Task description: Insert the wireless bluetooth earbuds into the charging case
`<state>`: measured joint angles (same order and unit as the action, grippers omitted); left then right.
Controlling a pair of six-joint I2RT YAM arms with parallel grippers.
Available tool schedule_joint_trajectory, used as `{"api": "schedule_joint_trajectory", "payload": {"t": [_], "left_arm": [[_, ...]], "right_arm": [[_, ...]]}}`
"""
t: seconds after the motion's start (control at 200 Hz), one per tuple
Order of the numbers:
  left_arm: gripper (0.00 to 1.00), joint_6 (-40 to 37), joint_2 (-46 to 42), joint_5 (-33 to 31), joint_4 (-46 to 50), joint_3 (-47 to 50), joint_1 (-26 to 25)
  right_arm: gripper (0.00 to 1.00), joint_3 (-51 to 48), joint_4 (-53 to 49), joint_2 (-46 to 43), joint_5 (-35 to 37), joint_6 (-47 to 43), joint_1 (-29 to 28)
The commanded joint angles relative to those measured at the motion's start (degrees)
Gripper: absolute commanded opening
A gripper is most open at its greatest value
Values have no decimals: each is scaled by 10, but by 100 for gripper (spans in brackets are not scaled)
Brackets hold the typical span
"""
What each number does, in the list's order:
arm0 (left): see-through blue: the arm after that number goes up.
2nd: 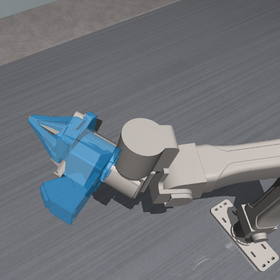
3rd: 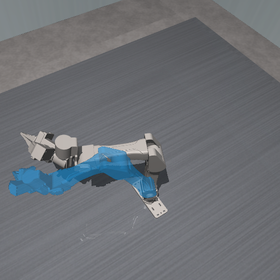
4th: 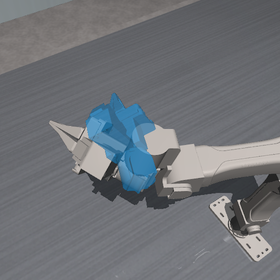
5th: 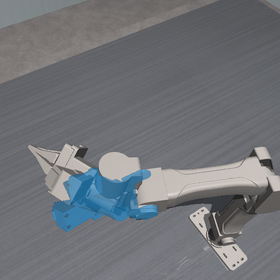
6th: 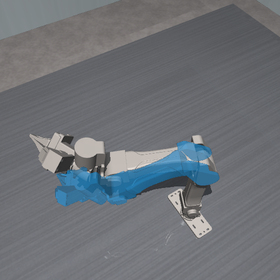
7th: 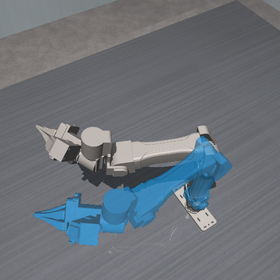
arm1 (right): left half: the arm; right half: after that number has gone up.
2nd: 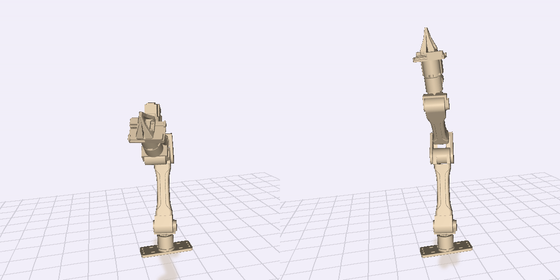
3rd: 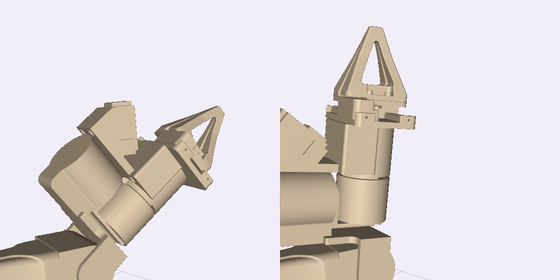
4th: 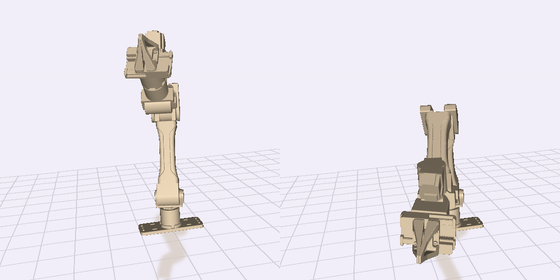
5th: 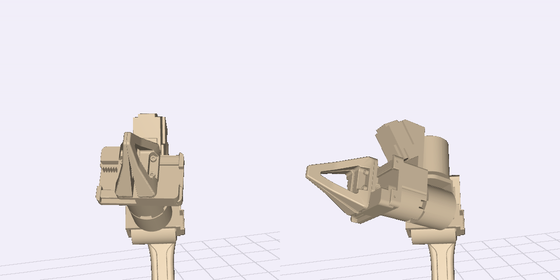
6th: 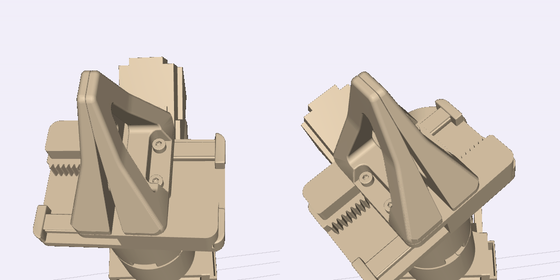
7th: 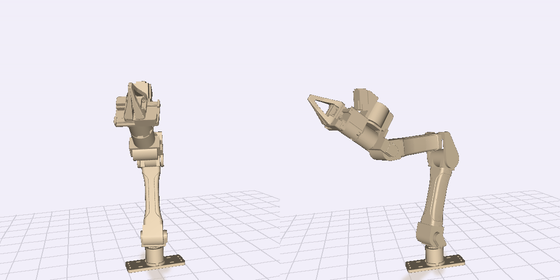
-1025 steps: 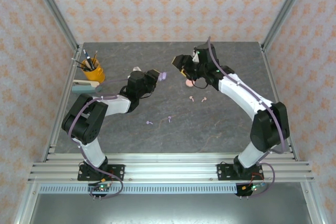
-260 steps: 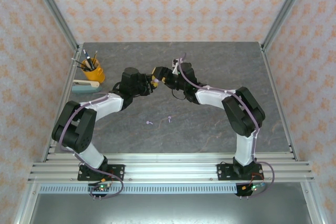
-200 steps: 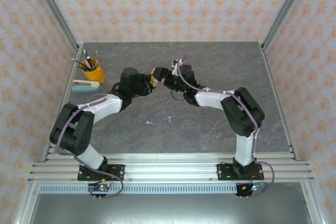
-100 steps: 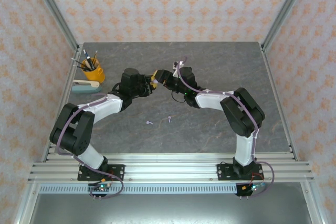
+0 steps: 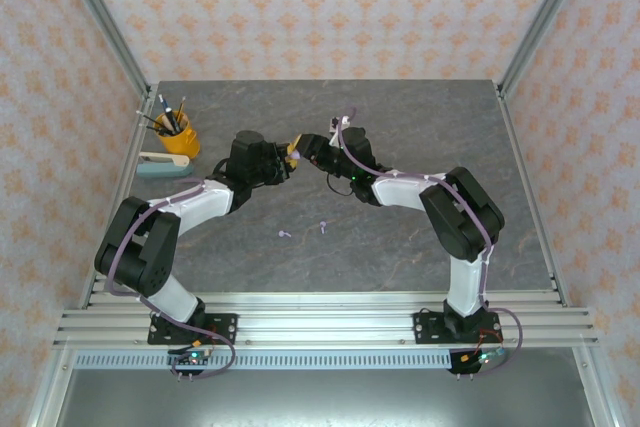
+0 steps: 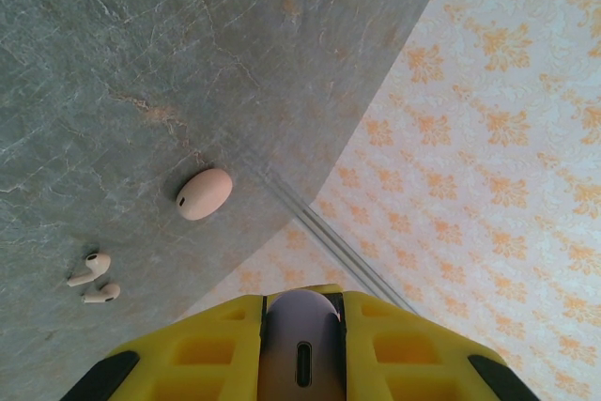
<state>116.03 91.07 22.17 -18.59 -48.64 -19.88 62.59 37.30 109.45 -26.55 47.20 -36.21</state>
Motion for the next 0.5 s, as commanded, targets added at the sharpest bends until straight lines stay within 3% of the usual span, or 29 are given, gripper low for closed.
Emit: {"api": "schedule_joint_trajectory", "payload": {"t": [0.0,0.32,0.495], "left_arm": [[16,24,-18,-4,-12,0,-2],[56,17,-19,-4,-10,1,-2],[69,12,-19,-5,-9,2,-2]], "right_arm": [[42,18,-6,-7,7,9,-2],[40,32,-8,3,15,29,2],[39,38,-12,4,14,33,5]]}}
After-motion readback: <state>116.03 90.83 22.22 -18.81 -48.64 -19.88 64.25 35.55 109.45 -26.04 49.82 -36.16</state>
